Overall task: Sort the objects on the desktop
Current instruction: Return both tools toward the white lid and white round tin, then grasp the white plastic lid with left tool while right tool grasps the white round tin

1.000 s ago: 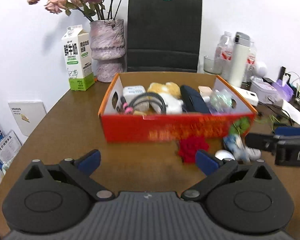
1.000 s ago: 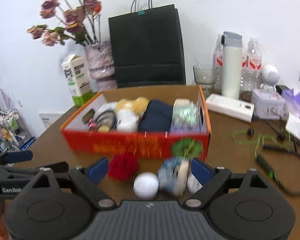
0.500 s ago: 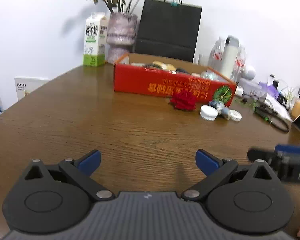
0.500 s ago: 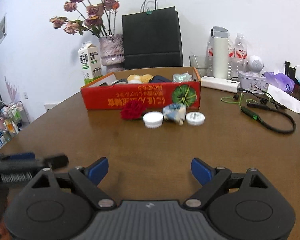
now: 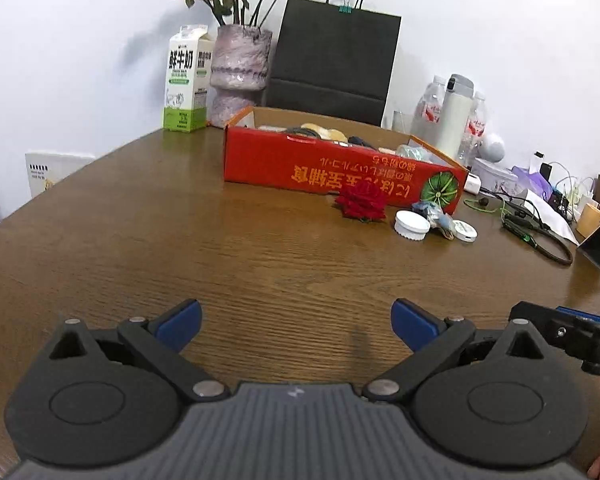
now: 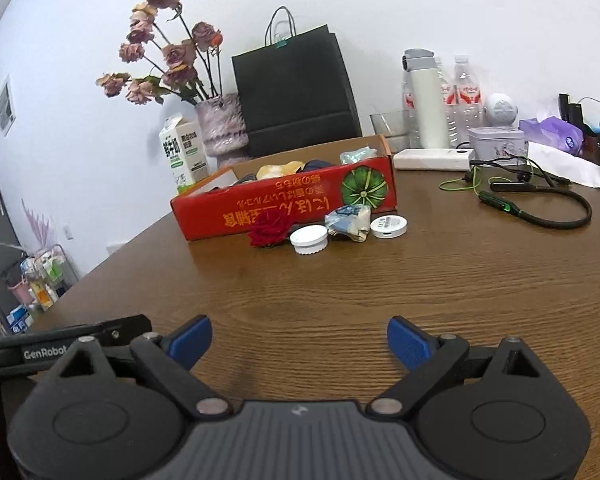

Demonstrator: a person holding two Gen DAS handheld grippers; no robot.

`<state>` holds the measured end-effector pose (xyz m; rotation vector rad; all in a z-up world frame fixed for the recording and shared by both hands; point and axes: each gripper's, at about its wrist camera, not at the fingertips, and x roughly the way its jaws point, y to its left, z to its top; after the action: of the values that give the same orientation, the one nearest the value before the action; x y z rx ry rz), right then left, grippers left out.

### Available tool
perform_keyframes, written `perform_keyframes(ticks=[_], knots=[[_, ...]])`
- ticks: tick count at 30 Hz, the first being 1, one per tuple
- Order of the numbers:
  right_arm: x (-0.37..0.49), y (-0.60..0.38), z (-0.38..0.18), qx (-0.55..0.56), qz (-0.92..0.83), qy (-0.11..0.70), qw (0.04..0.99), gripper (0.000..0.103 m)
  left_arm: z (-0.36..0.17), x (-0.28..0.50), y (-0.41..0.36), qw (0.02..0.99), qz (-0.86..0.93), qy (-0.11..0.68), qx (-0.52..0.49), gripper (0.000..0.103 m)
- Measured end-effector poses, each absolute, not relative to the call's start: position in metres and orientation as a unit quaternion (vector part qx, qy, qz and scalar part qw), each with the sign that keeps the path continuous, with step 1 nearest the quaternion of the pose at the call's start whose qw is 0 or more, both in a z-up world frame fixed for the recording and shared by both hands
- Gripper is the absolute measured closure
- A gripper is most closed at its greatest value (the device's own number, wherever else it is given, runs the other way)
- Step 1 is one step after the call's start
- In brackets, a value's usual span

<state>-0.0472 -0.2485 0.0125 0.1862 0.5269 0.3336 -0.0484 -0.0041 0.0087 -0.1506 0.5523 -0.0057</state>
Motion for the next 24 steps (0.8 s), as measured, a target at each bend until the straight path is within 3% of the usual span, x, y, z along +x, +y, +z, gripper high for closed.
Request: perform_keyframes(ticks=[13,16,20,24], knots=[[-0.029,-0.251,0.015,0.094,0.156,0.292,0.939,0.009,0.006,-0.03,-0.006,0.946,-0.017,0.317,-0.068,0.0],[-0.009,-0.256,0.021,0.07,0.137,0.283,0.947,0.021,0.007,-0.012,-0.011,0.944,-0.024,0.324,-0.064,0.0],[0.033,-0.262,0.027,0.023,0.118,0.278,0.953,0.026,0.014,0.027,-0.034,0.945,-0.068,0.317,-0.047,0.0],[0.092,-0.264,0.024,-0.016,0.12,0.293,0.949,0.045,0.021,0.067,-0.065,0.949,-0.133,0.284,-0.022,0.004]])
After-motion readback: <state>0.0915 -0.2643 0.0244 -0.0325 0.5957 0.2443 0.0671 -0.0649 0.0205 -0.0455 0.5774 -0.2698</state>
